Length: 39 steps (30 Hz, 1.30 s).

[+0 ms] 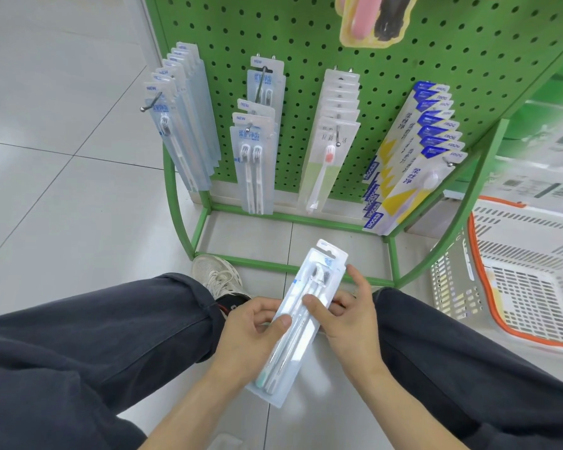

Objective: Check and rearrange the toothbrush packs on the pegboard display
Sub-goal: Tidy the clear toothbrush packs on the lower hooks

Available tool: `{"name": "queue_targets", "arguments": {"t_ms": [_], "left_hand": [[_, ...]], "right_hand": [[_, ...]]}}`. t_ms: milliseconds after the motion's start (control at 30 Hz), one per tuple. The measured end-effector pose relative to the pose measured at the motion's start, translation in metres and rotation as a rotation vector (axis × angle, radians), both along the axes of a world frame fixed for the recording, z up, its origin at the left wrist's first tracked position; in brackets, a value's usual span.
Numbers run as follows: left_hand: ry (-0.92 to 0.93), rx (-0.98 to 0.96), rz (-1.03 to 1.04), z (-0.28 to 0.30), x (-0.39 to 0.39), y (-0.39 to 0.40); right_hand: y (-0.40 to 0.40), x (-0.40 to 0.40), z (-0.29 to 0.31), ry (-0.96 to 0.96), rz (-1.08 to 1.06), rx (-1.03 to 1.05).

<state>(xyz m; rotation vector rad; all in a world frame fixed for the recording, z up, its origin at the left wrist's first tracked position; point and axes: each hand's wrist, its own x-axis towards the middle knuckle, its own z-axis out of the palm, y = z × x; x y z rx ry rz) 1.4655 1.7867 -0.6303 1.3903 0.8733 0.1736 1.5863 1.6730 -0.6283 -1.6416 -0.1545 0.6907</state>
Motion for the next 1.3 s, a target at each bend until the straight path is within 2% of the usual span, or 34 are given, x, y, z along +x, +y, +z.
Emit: {"name": "queue_targets", "arguments": {"t_ms": [133,267,333,500,567,667,733,867,933,1033,1133,1200,1300], "left_hand": [[0.002,-0.004,0.04,-0.002,0.0,0.0],[0.015,-0.077,-0.171,-0.003,0.001,-0.001],[0.024,-0.06,-0.204,-0.004,0.002,-0.004],[-0.01,-0.015,0.0,-0.002,0.003,-0.009],[0.017,0.06,0.008,-0.004,0.003,-0.008],[0.043,0.331,-0.09,-0.008,-0.001,-0.01],[-0.003,0.375,-0.183,-0.006,0.0,-0.015],[-0.085,0.273,-0.309,-0.006,0.002,-0.024],[-0.095,0.191,-0.247,-0.009,0.002,-0.022],[-0.122,-0.045,-0.121,-0.011,0.001,-0.014],[-0.149,-0.188,-0.096,-0.006,-0.001,-0.006],[-0.141,-0.219,-0.108,-0.006,-0.001,-0.003],[-0.111,-0.211,-0.187,-0.005,-0.002,-0.002]], "right_hand": [[0.002,0.003,0.007,0.135,0.176,0.018],[-0.003,0.022,0.011,0.114,0.033,0.029],[-0.006,0.028,0.011,0.099,-0.005,0.012],[-0.006,0.019,0.01,0.124,0.286,-0.079],[-0.004,0.016,0.009,0.092,0.274,-0.101],[-0.003,0.018,0.009,-0.002,0.176,-0.138],[-0.003,0.017,0.008,-0.026,0.16,-0.136],[-0.004,0.011,0.005,-0.019,0.196,-0.104],[-0.004,0.01,0.004,-0.041,0.279,-0.115],[-0.005,0.012,-0.002,-0.184,0.38,-0.197],[-0.006,0.013,-0.004,-0.234,0.438,-0.254],[-0.006,0.014,0.0,-0.211,0.4,-0.227],[-0.005,0.02,0.006,-0.201,0.192,-0.189]]}}
